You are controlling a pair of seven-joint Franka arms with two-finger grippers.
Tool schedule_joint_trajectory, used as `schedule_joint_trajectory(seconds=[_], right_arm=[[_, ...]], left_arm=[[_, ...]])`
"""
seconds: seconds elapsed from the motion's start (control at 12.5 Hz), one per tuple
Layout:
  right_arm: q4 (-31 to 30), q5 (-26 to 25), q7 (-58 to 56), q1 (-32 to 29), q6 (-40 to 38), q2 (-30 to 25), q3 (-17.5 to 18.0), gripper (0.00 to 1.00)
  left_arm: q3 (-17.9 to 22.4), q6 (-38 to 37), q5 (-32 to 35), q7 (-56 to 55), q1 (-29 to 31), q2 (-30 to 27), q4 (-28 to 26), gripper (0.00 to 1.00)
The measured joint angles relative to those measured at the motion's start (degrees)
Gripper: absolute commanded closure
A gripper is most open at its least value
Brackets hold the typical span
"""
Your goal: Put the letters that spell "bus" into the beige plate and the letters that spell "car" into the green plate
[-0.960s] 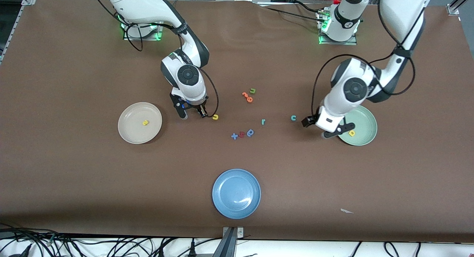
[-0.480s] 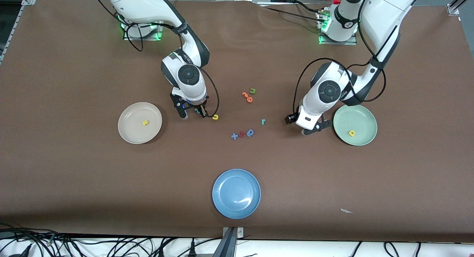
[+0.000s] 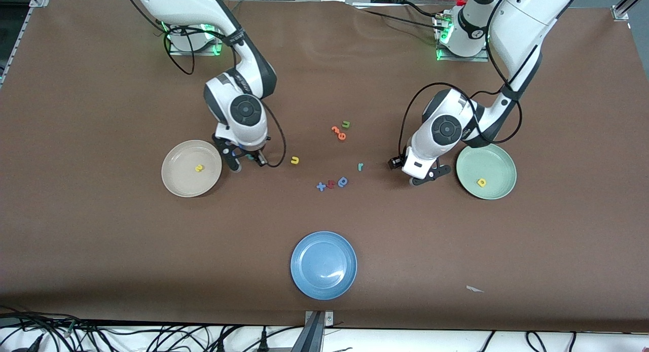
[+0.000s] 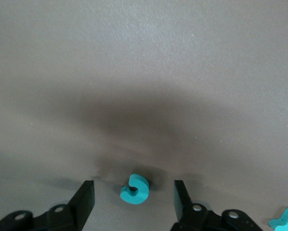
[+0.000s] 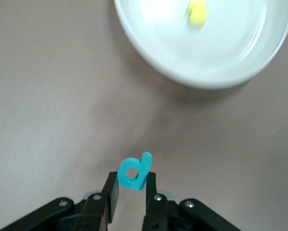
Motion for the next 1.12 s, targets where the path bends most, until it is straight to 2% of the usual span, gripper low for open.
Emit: schedule_joint_trajectory(seconds=[0.16, 0.32, 0.4, 0.48, 0.56, 0.64, 0.88, 1.12], right_arm=[[-0.27, 0.0, -9.7, -0.05, -3.49, -2.04, -4.63, 0.83], [-2.09, 0.02, -17.99, -0.29, -4.15, -3.64, -8.86, 0.81], [-3.66, 0.02, -20.5, -0.34, -3.89, -4.28, -10.29, 0.73], [-5.26, 0.03, -22.3, -0.38, -3.19, -4.78, -11.36, 0.53], [-6.72, 0.03, -23.13, -0.39, -2.2, -5.15, -11.94, 0.14], [-7.71, 0.04, -23.36, -0.39, -1.5, -5.37, -12.08, 0.01], [-8.23, 1.1, -23.38, -0.04, -1.32, -6.07, -11.94, 0.01], [-7.3, 6.87, -23.25, 0.15, -1.69, -7.96, -9.97, 0.01]], left_arm=[[0.01, 0.16, 1.89, -1.29, -0.32, 0.63, 0.0, 0.36], [-0.05, 0.49, 3.4, -2.57, -0.38, 0.99, 0.12, 0.49], [-0.05, 0.5, 3.52, -2.66, -0.41, 1.0, 0.14, 0.56], [-0.11, 0.51, 3.52, -2.69, -0.43, 0.96, 0.32, 0.63], [-0.16, 0.48, 3.53, -2.71, -0.47, 0.96, 0.57, 0.7], [-0.14, 0.46, 3.53, -2.74, -0.47, 0.97, 0.58, 0.78], [-0.13, 0.47, 3.53, -2.82, -0.5, 0.93, 0.8, 0.83], [0.44, 0.16, 3.71, -2.82, 0.1, 0.83, 2.64, 0.83]])
